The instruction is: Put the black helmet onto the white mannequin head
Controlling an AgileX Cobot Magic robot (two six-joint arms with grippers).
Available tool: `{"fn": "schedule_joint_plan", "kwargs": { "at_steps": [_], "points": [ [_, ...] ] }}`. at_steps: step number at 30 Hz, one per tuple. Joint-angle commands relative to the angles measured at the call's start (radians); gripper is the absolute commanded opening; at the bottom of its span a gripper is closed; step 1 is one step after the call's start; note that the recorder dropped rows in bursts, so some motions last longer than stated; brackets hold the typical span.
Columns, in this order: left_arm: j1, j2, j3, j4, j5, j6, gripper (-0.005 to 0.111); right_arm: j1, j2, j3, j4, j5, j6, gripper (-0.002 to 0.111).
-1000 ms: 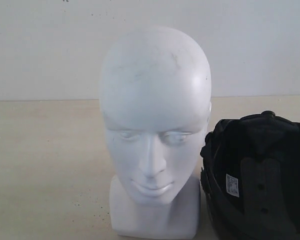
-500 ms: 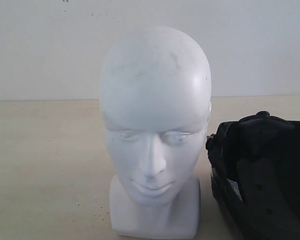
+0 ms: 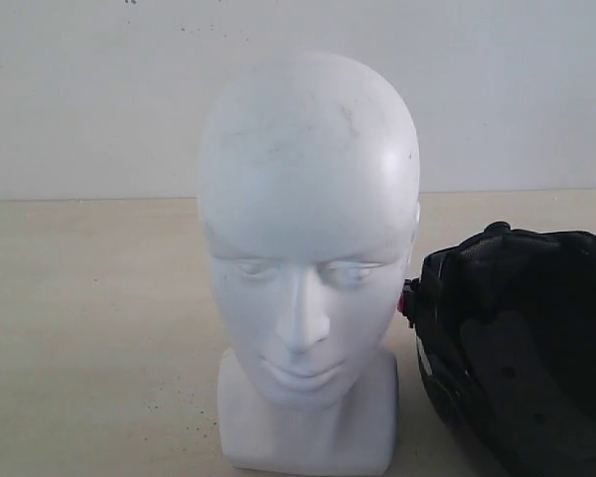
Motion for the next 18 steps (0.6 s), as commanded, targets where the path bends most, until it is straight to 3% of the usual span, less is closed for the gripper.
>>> {"fn": "schedule_joint_plan", "kwargs": {
  "at_steps": [1, 5, 18],
  "points": [
    [0.001, -0.003, 0.004, -0.007, -0.002, 0.001, 0.004, -0.002, -0.041, -0.087, 0.197, 0.084, -0.277, 0.000],
    [0.001, -0.003, 0.004, -0.007, -0.002, 0.001, 0.004, -0.002, -0.090, -0.134, 0.380, 0.155, -0.465, 0.000],
    [0.001, -0.003, 0.004, -0.007, -0.002, 0.001, 0.004, -0.002, -0.208, -0.134, 0.610, 0.363, -0.609, 0.000]
  ]
}}
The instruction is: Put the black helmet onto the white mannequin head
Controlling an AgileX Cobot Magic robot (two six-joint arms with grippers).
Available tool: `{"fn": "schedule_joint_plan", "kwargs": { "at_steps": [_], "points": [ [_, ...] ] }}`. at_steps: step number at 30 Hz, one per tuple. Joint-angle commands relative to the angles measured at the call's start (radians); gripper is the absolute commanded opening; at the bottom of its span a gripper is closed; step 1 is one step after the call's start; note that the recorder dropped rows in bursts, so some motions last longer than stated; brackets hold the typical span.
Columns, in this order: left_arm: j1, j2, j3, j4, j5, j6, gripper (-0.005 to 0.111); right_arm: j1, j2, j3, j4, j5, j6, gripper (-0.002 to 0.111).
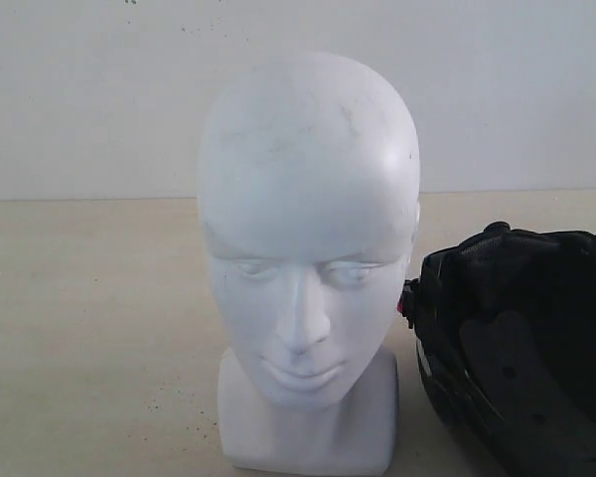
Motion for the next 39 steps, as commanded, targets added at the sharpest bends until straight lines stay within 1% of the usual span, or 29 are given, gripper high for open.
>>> {"fn": "schedule_joint_plan", "kwargs": {
  "at_steps": [1, 4, 5, 9, 10, 13, 17, 18, 19, 21, 23, 26, 27, 28, 30, 32, 34, 36, 39],
  "points": [
    [0.001, -0.003, 0.004, -0.007, -0.002, 0.001, 0.004, -0.002, -0.011, -0.005, 0.046, 0.133, -0.048, 0.000],
    [0.001, -0.003, 0.004, -0.007, -0.002, 0.001, 0.004, -0.002, -0.011, -0.005, 0.122, 0.167, -0.112, 0.001],
    [0.001, -0.003, 0.004, -0.007, -0.002, 0.001, 0.004, -0.002, -0.011, -0.005, 0.144, 0.167, -0.119, 0.004],
    [0.001, -0.003, 0.004, -0.007, -0.002, 0.001, 0.004, -0.002, -0.011, -0.005, 0.194, 0.190, -0.119, 0.021],
    [0.001, -0.003, 0.004, -0.007, -0.002, 0.001, 0.004, -0.002, -0.011, -0.005, 0.194, 0.203, -0.113, 0.021],
    [0.001, -0.003, 0.004, -0.007, -0.002, 0.001, 0.004, 0.000, -0.011, -0.005, 0.192, 0.216, -0.101, 0.020],
    [0.001, -0.003, 0.004, -0.007, -0.002, 0.001, 0.004, 0.011, -0.014, -0.005, 0.231, 0.216, -0.115, 0.005],
    [0.001, -0.003, 0.004, -0.007, -0.002, 0.001, 0.004, 0.036, -0.014, -0.005, 0.260, 0.216, -0.117, 0.000],
    [0.001, -0.003, 0.004, -0.007, -0.002, 0.001, 0.004, 0.074, -0.014, -0.005, 0.288, 0.216, -0.117, 0.000],
    [0.001, -0.003, 0.004, -0.007, -0.002, 0.001, 0.004, 0.174, -0.014, -0.005, 0.296, 0.158, -0.075, 0.000],
    [0.001, -0.003, 0.004, -0.007, -0.002, 0.001, 0.004, 0.289, -0.010, -0.005, 0.248, 0.045, -0.013, 0.000],
    [0.001, -0.003, 0.004, -0.007, -0.002, 0.001, 0.004, 0.437, 0.019, -0.005, 0.129, -0.123, 0.113, 0.000],
    [0.001, -0.003, 0.004, -0.007, -0.002, 0.001, 0.004, 0.473, 0.037, -0.005, 0.085, -0.157, 0.169, 0.000],
    [0.001, -0.003, 0.004, -0.007, -0.002, 0.001, 0.004, 0.511, 0.057, -0.005, 0.012, -0.191, 0.257, 0.000],
    [0.001, -0.003, 0.004, -0.007, -0.002, 0.001, 0.004, 0.568, 0.097, -0.005, -0.202, -0.231, 0.422, 0.000],
    [0.001, -0.003, 0.004, -0.007, -0.002, 0.001, 0.004, 0.591, 0.140, -0.005, -0.415, -0.215, 0.625, 0.000],
    [0.001, -0.003, 0.004, -0.007, -0.002, 0.001, 0.004, 0.590, 0.171, -0.005, -0.521, -0.163, 0.745, 0.000],
    [0.001, -0.003, 0.004, -0.007, -0.002, 0.001, 0.004, 0.590, 0.198, -0.005, -0.545, -0.127, 0.764, 0.002],
    [0.001, -0.003, 0.004, -0.007, -0.002, 0.001, 0.004, 0.590, 0.209, -0.005, -0.496, -0.139, 0.764, 0.013]
  ]
}}
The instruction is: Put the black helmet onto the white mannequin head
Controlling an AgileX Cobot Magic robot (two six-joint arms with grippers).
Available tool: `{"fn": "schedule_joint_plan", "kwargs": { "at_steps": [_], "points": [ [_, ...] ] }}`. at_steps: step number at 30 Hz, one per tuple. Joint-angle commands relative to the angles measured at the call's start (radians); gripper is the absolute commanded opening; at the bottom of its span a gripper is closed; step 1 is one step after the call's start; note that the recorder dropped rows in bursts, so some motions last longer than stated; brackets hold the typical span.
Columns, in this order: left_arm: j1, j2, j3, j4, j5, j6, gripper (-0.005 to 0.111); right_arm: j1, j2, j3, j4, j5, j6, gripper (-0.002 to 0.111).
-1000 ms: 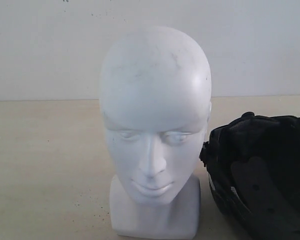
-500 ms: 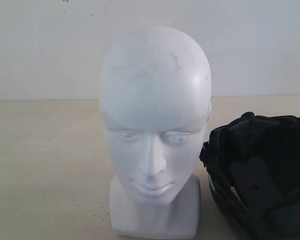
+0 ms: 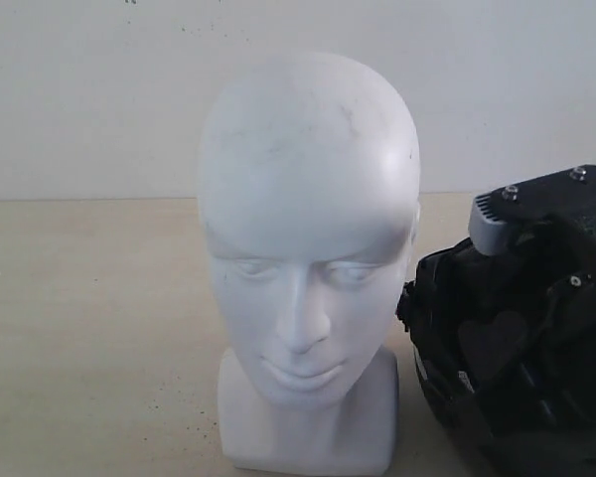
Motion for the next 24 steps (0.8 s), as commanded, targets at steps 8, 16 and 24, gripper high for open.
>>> {"fn": "schedule_joint_plan", "kwargs": {
  "at_steps": [8, 16, 24],
  "points": [
    [0.001, -0.003, 0.004, -0.007, -0.002, 0.001, 0.004, 0.002, 0.019, -0.005, 0.045, 0.000, 0.025, 0.060],
    [0.001, -0.003, 0.004, -0.007, -0.002, 0.001, 0.004, 0.002, 0.115, -0.005, 0.043, -0.024, -0.066, 0.062],
    [0.001, -0.003, 0.004, -0.007, -0.002, 0.001, 0.004, 0.002, 0.209, -0.005, 0.014, -0.102, -0.066, 0.062]
  ]
}}
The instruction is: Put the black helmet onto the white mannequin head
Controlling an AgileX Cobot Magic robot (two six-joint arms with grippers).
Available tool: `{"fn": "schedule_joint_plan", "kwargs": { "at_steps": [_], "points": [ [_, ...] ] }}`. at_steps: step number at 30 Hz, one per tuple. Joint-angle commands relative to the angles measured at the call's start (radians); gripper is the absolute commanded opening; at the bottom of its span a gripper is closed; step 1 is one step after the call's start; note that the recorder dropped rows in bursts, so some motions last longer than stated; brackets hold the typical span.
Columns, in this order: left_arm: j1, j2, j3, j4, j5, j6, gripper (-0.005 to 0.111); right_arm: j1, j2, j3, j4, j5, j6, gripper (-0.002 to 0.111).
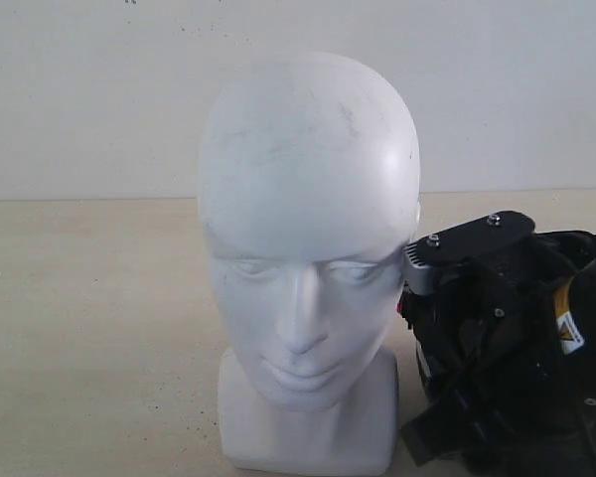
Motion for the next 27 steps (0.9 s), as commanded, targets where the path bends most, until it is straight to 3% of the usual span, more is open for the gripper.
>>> {"fn": "schedule_joint_plan", "kwargs": {
  "at_steps": [1, 13, 15, 18, 19, 27],
  "points": [
    [0.001, -0.003, 0.004, -0.007, -0.002, 0.001, 0.004, 0.002, 0.040, -0.005, -0.035, -0.014, -0.007, 0.062],
    [0.001, -0.003, 0.004, -0.007, -0.002, 0.001, 0.004, 0.002, 0.125, -0.005, -0.175, -0.046, 0.155, 0.061],
    [0.001, -0.003, 0.004, -0.007, -0.002, 0.001, 0.004, 0.002, 0.137, -0.005, -0.192, -0.050, 0.155, 0.044],
    [0.001, -0.003, 0.004, -0.007, -0.002, 0.001, 0.004, 0.002, 0.148, -0.005, -0.237, -0.048, 0.195, 0.007],
    [0.001, -0.003, 0.004, -0.007, -0.002, 0.001, 0.004, 0.002, 0.148, -0.005, -0.240, -0.048, 0.198, 0.000],
    [0.001, -0.003, 0.004, -0.007, -0.002, 0.001, 0.004, 0.002, 0.148, -0.005, -0.269, 0.087, 0.217, 0.000]
  ]
}}
